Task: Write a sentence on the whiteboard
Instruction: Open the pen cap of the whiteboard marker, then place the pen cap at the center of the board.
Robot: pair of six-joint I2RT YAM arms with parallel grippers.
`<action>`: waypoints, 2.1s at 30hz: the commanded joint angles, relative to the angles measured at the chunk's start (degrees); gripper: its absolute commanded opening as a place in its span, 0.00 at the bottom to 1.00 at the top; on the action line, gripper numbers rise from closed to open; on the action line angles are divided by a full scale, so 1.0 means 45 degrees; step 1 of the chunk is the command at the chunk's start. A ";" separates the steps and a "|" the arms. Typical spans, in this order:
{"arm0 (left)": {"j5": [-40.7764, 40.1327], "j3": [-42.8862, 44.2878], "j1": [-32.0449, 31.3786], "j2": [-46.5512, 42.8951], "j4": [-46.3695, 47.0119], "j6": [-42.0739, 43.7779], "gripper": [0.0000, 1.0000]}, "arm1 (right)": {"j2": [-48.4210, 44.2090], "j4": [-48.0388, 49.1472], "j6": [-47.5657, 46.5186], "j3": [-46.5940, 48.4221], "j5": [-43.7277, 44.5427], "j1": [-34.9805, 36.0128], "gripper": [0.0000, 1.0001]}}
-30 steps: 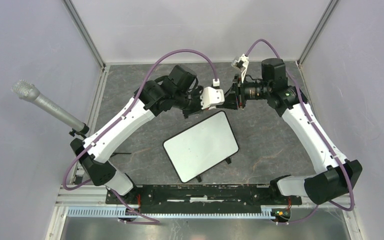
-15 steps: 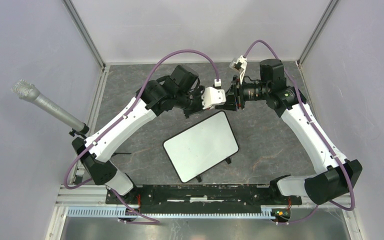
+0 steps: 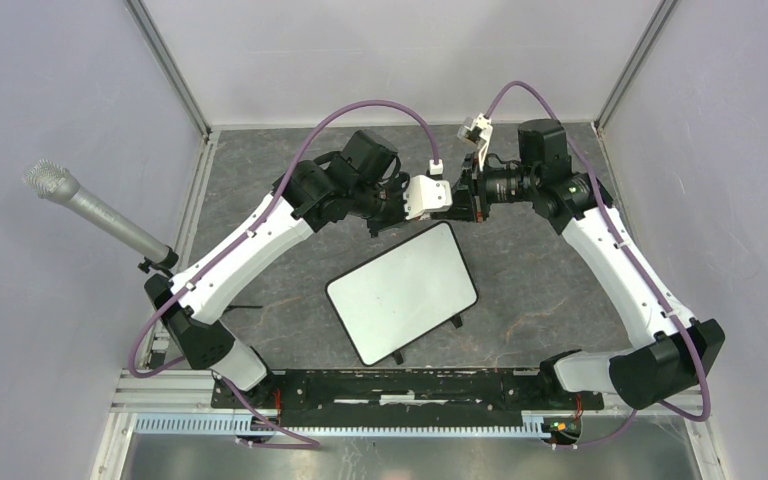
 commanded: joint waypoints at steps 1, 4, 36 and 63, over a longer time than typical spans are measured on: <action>-0.0011 0.0253 -0.0021 -0.0074 0.0206 0.0204 0.02 | -0.0170 -0.0191 -0.0236 0.0778 0.0377 0.0066 0.00; -0.0161 -0.0160 0.0067 -0.0276 0.0226 0.0190 0.02 | -0.0106 -0.0435 -0.0699 0.1057 0.0415 -0.0036 0.00; -0.3947 -0.3153 0.5126 0.0022 0.2012 -0.5609 0.06 | 0.0127 -0.2391 -0.3724 0.2043 0.0044 -0.3313 0.00; -0.5149 -0.4263 0.8714 0.5632 0.4742 -0.7636 0.15 | -0.0963 -0.1661 -0.4164 -0.0787 0.0024 -0.3245 0.00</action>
